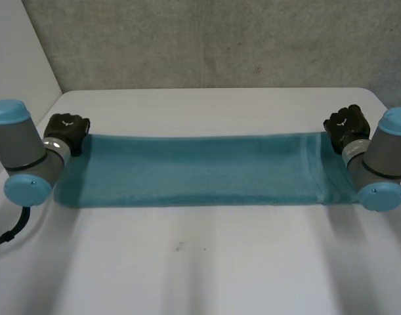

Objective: Fold the laundry

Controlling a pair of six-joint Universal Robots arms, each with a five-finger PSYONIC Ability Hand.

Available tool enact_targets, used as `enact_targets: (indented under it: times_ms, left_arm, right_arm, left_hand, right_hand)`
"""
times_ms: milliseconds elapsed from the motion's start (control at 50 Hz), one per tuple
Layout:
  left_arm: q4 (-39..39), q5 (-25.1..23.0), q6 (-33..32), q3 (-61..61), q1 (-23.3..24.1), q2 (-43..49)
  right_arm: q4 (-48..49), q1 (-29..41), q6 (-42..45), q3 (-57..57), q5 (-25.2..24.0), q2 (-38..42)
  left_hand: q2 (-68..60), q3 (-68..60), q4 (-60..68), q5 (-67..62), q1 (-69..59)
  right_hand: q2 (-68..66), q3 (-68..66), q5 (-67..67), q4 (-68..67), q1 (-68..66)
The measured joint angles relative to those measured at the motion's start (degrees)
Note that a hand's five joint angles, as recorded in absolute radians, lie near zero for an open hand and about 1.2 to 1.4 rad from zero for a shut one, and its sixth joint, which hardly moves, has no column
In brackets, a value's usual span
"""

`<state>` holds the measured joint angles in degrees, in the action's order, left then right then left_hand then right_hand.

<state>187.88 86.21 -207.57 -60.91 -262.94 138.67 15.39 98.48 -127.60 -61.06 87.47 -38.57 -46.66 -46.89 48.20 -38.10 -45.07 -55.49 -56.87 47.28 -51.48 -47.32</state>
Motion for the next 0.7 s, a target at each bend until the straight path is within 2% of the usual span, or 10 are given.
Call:
enact_targets:
  times_ms: [20, 40, 60, 100, 180, 360, 480, 560, 600, 700]
  left_arm:
    - [0.0, 0.0, 0.0, 0.0, 0.0, 0.0]
    - [1.1, 0.0, -0.5, -0.1, 0.4, 0.3]
    - [2.5, -0.1, -1.1, -0.5, 0.8, 0.4]
    - [4.5, -0.1, -2.0, -1.4, 1.5, 0.1]
    - [8.6, -0.1, -3.5, -4.3, 3.0, -2.4]
    - [11.7, 0.3, -4.0, -12.7, 4.8, -11.9]
    - [11.3, 0.2, -3.2, -22.3, 4.9, -20.8]
    - [11.3, 0.1, -2.5, -26.2, 4.9, -23.7]
    - [11.3, 0.0, -0.4, -31.0, 4.7, -26.6]
    - [11.3, -0.1, 3.5, -35.7, 4.6, -29.4]
  right_arm:
    - [0.0, 0.0, 0.0, 0.0, 0.0, 0.0]
    - [0.2, 0.2, -0.3, 0.4, 0.2, 0.5]
    - [0.4, 0.4, -0.7, 0.6, 0.4, 0.8]
    - [0.6, 0.6, -2.3, 0.5, 0.8, 0.9]
    - [0.5, 0.6, -7.4, -1.1, 1.8, -1.4]
    - [-0.5, -0.8, -21.2, -11.5, 1.3, -15.7]
    - [-5.2, -6.7, -24.6, -20.7, -4.3, -25.1]
    - [-8.5, -9.7, -24.6, -23.4, -7.3, -26.8]
    - [-11.9, -12.9, -24.3, -25.9, -10.4, -27.5]
    - [-14.2, -16.8, -23.4, -28.6, -14.4, -27.3]
  left_hand:
    - [0.0, 0.0, 0.0, 0.0, 0.0]
    - [7.6, 7.7, -9.2, 8.5, 7.2]
    - [7.6, 7.7, -9.2, 8.5, 7.2]
    - [24.3, 24.4, -25.9, 24.8, 22.7]
    - [33.9, 34.0, -35.5, 34.2, 32.0]
    - [36.8, 37.0, -38.3, 36.2, 34.6]
    - [37.1, 37.3, -38.6, 36.4, 35.0]
    - [37.2, 37.3, -38.6, 36.4, 35.0]
    - [37.2, 37.3, -38.6, 36.4, 35.0]
    - [37.2, 37.3, -38.6, 36.4, 35.0]
  right_hand:
    - [0.0, 0.0, 0.0, 0.0, 0.0]
    - [26.6, 27.3, -26.8, 26.9, 26.2]
    - [40.0, 41.2, -40.8, 37.2, 34.5]
    - [42.7, 44.4, -43.2, 38.3, 35.5]
    - [42.9, 44.6, -43.2, 38.3, 35.5]
    - [42.9, 44.6, -43.2, 38.3, 35.5]
    - [42.9, 44.6, -43.2, 38.3, 35.5]
    - [42.9, 44.6, -43.2, 38.3, 35.5]
    - [42.9, 44.6, -43.2, 38.3, 35.5]
    - [33.0, 34.3, -35.1, 29.0, 28.1]
